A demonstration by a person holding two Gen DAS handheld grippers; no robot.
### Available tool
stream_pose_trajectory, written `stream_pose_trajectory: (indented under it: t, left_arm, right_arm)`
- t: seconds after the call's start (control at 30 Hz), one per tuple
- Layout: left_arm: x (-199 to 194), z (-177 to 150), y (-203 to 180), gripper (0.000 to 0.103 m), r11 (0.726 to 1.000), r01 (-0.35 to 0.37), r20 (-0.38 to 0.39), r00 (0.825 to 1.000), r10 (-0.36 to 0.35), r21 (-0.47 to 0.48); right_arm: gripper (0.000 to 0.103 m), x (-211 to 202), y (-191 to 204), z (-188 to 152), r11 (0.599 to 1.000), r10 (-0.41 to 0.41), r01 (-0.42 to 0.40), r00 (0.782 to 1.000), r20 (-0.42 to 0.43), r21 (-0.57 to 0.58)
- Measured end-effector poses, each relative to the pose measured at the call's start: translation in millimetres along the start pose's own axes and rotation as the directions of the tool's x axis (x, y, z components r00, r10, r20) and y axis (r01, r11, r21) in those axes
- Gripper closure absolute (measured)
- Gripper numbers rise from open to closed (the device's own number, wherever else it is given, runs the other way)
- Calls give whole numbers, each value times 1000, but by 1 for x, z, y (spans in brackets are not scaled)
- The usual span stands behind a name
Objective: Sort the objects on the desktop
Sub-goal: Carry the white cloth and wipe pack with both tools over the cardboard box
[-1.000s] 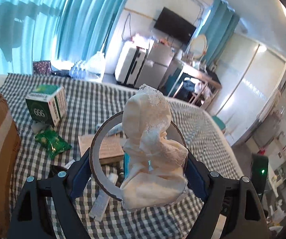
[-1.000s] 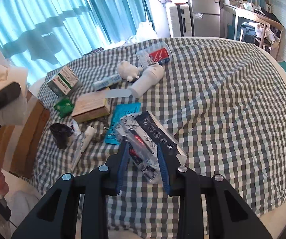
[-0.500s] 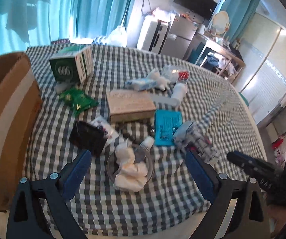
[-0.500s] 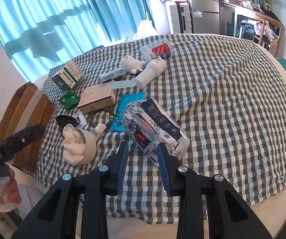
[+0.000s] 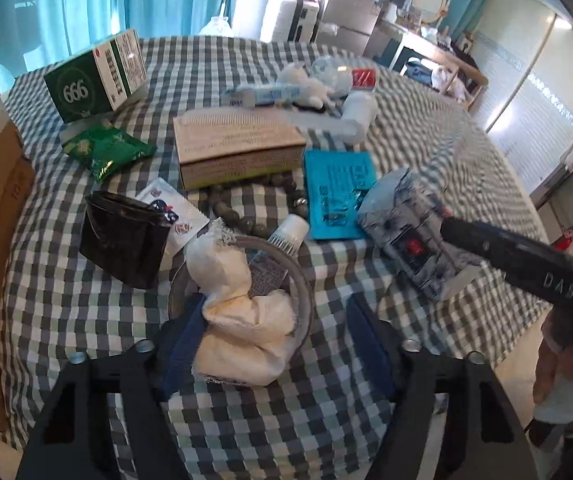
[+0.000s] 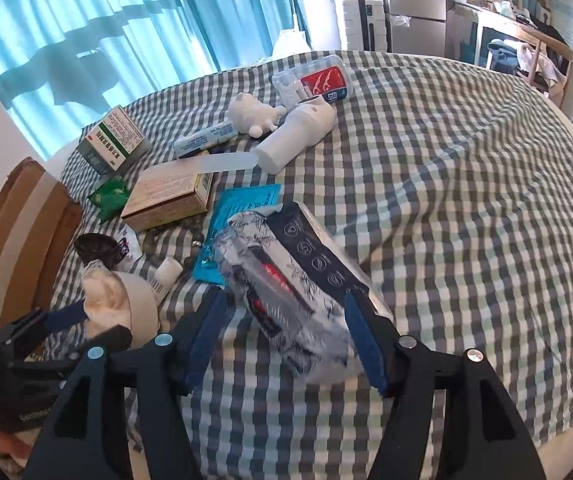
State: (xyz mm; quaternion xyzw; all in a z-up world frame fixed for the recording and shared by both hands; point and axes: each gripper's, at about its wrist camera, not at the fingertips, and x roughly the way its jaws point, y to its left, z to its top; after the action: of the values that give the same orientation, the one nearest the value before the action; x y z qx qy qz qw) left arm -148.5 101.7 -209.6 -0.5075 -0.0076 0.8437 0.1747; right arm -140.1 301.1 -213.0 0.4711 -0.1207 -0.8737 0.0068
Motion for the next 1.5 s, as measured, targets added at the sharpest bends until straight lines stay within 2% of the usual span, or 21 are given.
stream_pose_trajectory:
  t: [0.03,0.07,0.13,0.2,0.23,0.3,0.43,0.63,0.77,1.17,1.3,1.5]
  left_arm:
    - [5,0,3,53,1000,8,-9,1000,-8,-6]
    - [8,-1,4,58,1000,18,-10,1000,-18,-10]
    - [10,-2,5,80,998,68,-5,998,-68,-9]
    - [11,-2,1,85,997,82,-2,997,-82,8]
    - [11,-2,-1,87,997,78,-8,997,-78,23]
    - [10,-1,-4,88,997,73,-13,997,-73,33]
    - [1,2,0,89,998,67,-8,998,-67,1]
    - [-37,3,4,90,998,57,50,997,-57,1]
    - [-65,1,6,90,998,59,99,993,-58,-10]
    - [-136,1,0,90,997,73,227,972,-67,-16]
    - [-158,2,0,90,999,36,263,964,-30,-16]
    - [-185,2,2,90,1000,25,301,953,-20,-12]
  right_arm:
    - [41,6,1,2,1000,-1,1,1000,-10,-6]
    - [41,14,2,3,1000,1,-1,1000,-26,-14]
    - [41,35,3,4,1000,1,-4,996,-86,-29]
    - [42,52,5,-1,998,-7,-1,991,-134,-57]
    - [48,55,7,-3,996,-32,21,991,-130,-82]
    - [67,52,8,-4,995,-49,38,992,-120,-91]
    - [81,39,-1,-6,999,-10,5,993,-121,-41]
    - [82,1,1,-20,999,34,-34,995,-90,0]
    - [82,-29,9,-24,999,49,-48,998,-35,3]
    - [82,-109,49,-29,995,72,-66,994,87,-70]
    - [83,-131,64,-30,993,84,-73,990,109,-94]
    - [83,-155,89,-25,988,99,-80,985,140,-134]
